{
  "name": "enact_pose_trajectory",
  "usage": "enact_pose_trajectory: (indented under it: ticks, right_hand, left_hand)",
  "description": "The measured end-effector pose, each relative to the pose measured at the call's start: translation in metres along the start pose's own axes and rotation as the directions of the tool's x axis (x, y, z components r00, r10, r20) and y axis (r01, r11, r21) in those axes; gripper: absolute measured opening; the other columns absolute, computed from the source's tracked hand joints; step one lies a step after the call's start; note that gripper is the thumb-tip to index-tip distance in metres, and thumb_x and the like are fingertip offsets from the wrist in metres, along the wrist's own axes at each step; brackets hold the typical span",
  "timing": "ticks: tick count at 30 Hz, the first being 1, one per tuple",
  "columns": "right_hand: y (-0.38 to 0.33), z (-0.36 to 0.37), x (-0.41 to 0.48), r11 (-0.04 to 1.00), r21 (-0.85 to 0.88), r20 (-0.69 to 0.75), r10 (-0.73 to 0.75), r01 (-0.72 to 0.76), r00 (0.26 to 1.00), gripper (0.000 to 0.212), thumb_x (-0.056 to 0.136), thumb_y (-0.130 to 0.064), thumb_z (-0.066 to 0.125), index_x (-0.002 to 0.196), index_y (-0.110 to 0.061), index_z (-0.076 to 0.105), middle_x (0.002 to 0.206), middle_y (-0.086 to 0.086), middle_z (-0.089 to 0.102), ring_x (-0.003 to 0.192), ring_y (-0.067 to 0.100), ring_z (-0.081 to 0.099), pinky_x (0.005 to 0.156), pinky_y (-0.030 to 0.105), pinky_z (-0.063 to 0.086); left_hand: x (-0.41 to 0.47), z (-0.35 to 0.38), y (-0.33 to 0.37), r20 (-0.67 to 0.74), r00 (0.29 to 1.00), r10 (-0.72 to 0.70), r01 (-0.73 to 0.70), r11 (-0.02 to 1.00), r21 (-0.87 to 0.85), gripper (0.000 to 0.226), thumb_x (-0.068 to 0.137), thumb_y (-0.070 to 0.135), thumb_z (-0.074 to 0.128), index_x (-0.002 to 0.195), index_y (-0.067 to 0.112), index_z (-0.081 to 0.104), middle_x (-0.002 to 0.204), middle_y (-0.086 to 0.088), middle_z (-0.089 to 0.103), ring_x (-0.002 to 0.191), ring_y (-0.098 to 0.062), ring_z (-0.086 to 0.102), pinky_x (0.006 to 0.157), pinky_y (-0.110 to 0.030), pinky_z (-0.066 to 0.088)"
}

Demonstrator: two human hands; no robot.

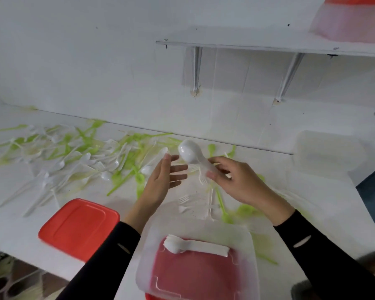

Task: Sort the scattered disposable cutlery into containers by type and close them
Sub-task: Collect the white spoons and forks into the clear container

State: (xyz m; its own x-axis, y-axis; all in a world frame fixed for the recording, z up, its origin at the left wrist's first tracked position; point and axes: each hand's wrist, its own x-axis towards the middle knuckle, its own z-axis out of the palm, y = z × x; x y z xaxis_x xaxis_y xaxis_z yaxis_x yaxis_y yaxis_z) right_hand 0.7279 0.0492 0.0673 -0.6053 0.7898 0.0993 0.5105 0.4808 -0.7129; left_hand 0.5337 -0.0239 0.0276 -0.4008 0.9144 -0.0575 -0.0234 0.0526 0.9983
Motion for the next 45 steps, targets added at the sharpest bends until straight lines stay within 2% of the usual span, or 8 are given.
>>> enact_pose_trajectory:
  ticks: [5, 8, 11, 17, 30, 37, 41, 45]
  right_hand:
    - [-0.017, -0.002, -0.045, 0.980, 0.192, 0.393, -0.035, -0.045, 0.919, 0.026, 0.086, -0.027, 0.075, 0.111, -0.031, 0.067, 0.097, -0.009, 0.074, 0.089, 0.004, 0.069, 0.082, 0.023, 0.053]
    - [-0.015, 0.023, -0.074, 0.999, -0.028, 0.523, -0.017, 0.037, 0.852, 0.034, 0.083, -0.030, 0.074, 0.116, -0.028, 0.068, 0.103, -0.016, 0.071, 0.094, 0.000, 0.066, 0.086, 0.018, 0.051]
    - [-0.002, 0.060, -0.088, 0.935, -0.265, 0.585, -0.038, 0.235, 0.810, 0.034, 0.080, -0.029, 0.070, 0.113, -0.019, 0.069, 0.104, -0.014, 0.062, 0.098, 0.016, 0.062, 0.085, 0.031, 0.050]
    - [0.015, 0.108, -0.094, 0.791, -0.505, 0.539, -0.023, 0.345, 0.842, 0.037, 0.088, -0.033, 0.061, 0.121, -0.016, 0.061, 0.122, 0.006, 0.054, 0.111, 0.030, 0.056, 0.084, 0.038, 0.047]
    - [0.020, 0.113, -0.089, 0.669, -0.691, 0.464, 0.119, 0.274, 0.878, 0.031, 0.097, -0.026, 0.048, 0.120, -0.010, 0.062, 0.121, 0.012, 0.063, 0.112, 0.032, 0.061, 0.082, 0.032, 0.044]
    - [0.018, 0.103, -0.092, 0.810, -0.548, 0.431, 0.060, 0.209, 0.900, 0.029, 0.089, -0.050, 0.055, 0.093, -0.022, 0.063, 0.100, 0.004, 0.067, 0.096, 0.027, 0.063, 0.070, 0.030, 0.037]
    - [0.003, 0.087, -0.081, 0.943, -0.316, 0.331, 0.005, 0.106, 0.944, 0.035, 0.084, -0.049, 0.061, 0.066, -0.023, 0.047, 0.065, -0.005, 0.054, 0.065, 0.012, 0.050, 0.064, 0.030, 0.040]
    - [-0.014, 0.075, -0.035, 0.996, -0.035, 0.128, -0.079, 0.084, 0.989, 0.038, 0.088, -0.036, 0.063, 0.061, -0.016, 0.044, 0.058, 0.000, 0.049, 0.053, 0.007, 0.039, 0.056, 0.032, 0.040]
  left_hand:
    - [-0.035, -0.020, -0.038, 0.062, 0.993, -0.101, 0.076, 0.947, 0.313, 0.012, 0.093, 0.016, 0.061, 0.091, 0.028, 0.063, 0.093, 0.004, 0.071, 0.088, -0.014, 0.068, 0.082, -0.032, 0.053]
    - [-0.044, -0.025, -0.059, 0.034, 0.999, -0.037, 0.022, 0.931, 0.364, 0.020, 0.095, 0.012, 0.060, 0.084, 0.026, 0.069, 0.083, 0.008, 0.073, 0.079, -0.005, 0.066, 0.078, -0.029, 0.048]
    - [-0.043, -0.026, -0.067, -0.040, 0.999, 0.000, 0.019, 0.883, 0.470, 0.014, 0.095, 0.018, 0.060, 0.087, 0.016, 0.071, 0.088, 0.001, 0.073, 0.073, -0.004, 0.060, 0.071, -0.021, 0.045]
    - [-0.046, -0.024, -0.067, -0.081, 0.996, 0.020, 0.022, 0.871, 0.490, 0.017, 0.094, 0.020, 0.061, 0.090, 0.006, 0.071, 0.087, -0.001, 0.072, 0.059, 0.005, 0.055, 0.061, -0.010, 0.042]
    - [-0.051, -0.021, -0.062, -0.126, 0.992, -0.026, 0.080, 0.888, 0.453, 0.018, 0.094, 0.022, 0.059, 0.091, 0.010, 0.072, 0.094, -0.005, 0.073, 0.070, -0.006, 0.058, 0.076, -0.037, 0.054]
    - [-0.050, -0.023, -0.066, -0.058, 0.986, -0.159, 0.168, 0.950, 0.264, 0.021, 0.099, 0.025, 0.054, 0.096, 0.016, 0.072, 0.093, 0.007, 0.075, 0.087, -0.011, 0.063, 0.069, -0.020, 0.052]
    - [-0.047, -0.032, -0.066, 0.086, 0.942, -0.324, 0.323, 0.946, 0.030, 0.035, 0.102, 0.037, 0.045, 0.105, 0.015, 0.073, 0.103, 0.003, 0.075, 0.096, -0.011, 0.067, 0.089, -0.030, 0.052]
    - [-0.025, -0.049, -0.063, 0.125, 0.924, -0.362, 0.370, 0.928, -0.047, 0.036, 0.104, 0.036, 0.041, 0.107, 0.014, 0.070, 0.107, -0.002, 0.074, 0.101, -0.020, 0.067, 0.096, -0.035, 0.046]
